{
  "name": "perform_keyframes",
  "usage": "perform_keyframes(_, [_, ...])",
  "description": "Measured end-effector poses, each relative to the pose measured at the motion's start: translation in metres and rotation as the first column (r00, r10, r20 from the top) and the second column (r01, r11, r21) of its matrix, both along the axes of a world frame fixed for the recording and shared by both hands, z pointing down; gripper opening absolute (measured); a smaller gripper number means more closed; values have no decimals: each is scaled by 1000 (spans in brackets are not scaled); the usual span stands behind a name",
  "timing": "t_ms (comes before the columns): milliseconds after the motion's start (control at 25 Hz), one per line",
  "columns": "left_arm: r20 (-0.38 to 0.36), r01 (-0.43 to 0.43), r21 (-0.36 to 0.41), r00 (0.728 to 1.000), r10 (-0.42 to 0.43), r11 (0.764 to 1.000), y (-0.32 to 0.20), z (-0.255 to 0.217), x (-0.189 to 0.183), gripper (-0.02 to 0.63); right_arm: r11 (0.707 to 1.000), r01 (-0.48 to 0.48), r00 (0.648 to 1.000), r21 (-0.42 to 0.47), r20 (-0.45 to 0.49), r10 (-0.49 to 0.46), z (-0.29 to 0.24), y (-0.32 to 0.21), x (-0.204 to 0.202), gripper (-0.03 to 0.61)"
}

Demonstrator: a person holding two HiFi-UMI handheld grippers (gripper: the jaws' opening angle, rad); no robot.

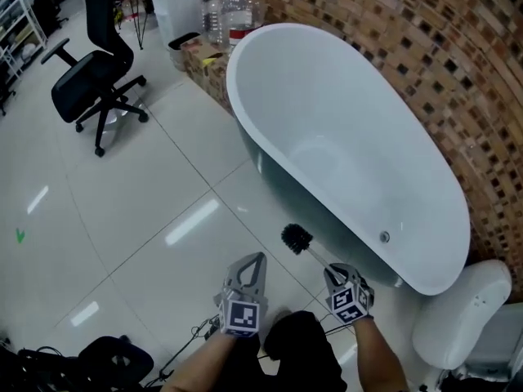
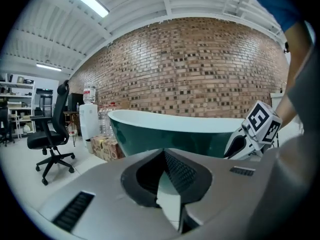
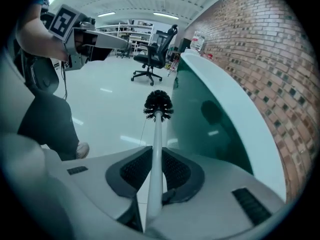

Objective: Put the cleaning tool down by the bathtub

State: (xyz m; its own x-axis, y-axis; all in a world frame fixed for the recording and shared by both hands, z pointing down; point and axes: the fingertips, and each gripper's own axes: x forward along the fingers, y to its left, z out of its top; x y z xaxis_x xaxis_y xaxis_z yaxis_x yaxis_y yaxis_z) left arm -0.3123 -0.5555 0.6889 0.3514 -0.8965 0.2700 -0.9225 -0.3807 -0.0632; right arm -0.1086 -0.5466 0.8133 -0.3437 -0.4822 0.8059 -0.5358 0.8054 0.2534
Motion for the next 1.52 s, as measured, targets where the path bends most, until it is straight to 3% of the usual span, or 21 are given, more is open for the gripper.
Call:
perform_keyframes(160, [1, 0, 1, 1000, 0, 1000, -29, 83, -2, 0, 1000, 19, 999, -14, -35, -20, 95, -33, -4, 78])
perform_keyframes(360, [-34, -15, -19, 999, 14, 1000, -48, 152, -12, 2, 998, 48, 997, -50, -62, -51, 195, -60, -19, 78])
perform_keyframes(680, [-80, 11, -66, 997, -16, 998, -33, 197, -28, 1, 991, -11, 985, -132, -171, -11, 323, -97, -13, 78])
perform_keyframes(920, [-91, -25, -69, 996, 19, 997, -24, 207, -24, 1, 989, -68, 949, -131, -314, 24, 382, -111, 12, 91])
perform_keyframes(1080, [-81, -46, -79, 996, 40, 996, -21, 208, -12, 2, 987, -124, 947, -105, -311, 86, 367, -115, 28, 110])
perform_keyframes(1200, [-59, -43, -102, 998, 37, 994, -14, 200, -10, 0, 976, -195, 960, -99, -222, 169, 320, -100, 29, 101])
perform_keyframes(1320, [-73, -46, -109, 997, 38, 993, -9, 154, -7, 1, 953, -288, 954, -98, -111, 277, 245, -76, 33, 35])
perform_keyframes(1440, [-89, -79, -85, 993, 72, 993, -7, 81, 1, 1, 905, -405, 913, -129, 0, 409, 159, -47, 41, 17])
perform_keyframes(1520, [-87, -114, -85, 991, 106, 990, -2, 32, 9, 1, 847, -505, 848, -166, 89, 523, 98, -26, 51, 17])
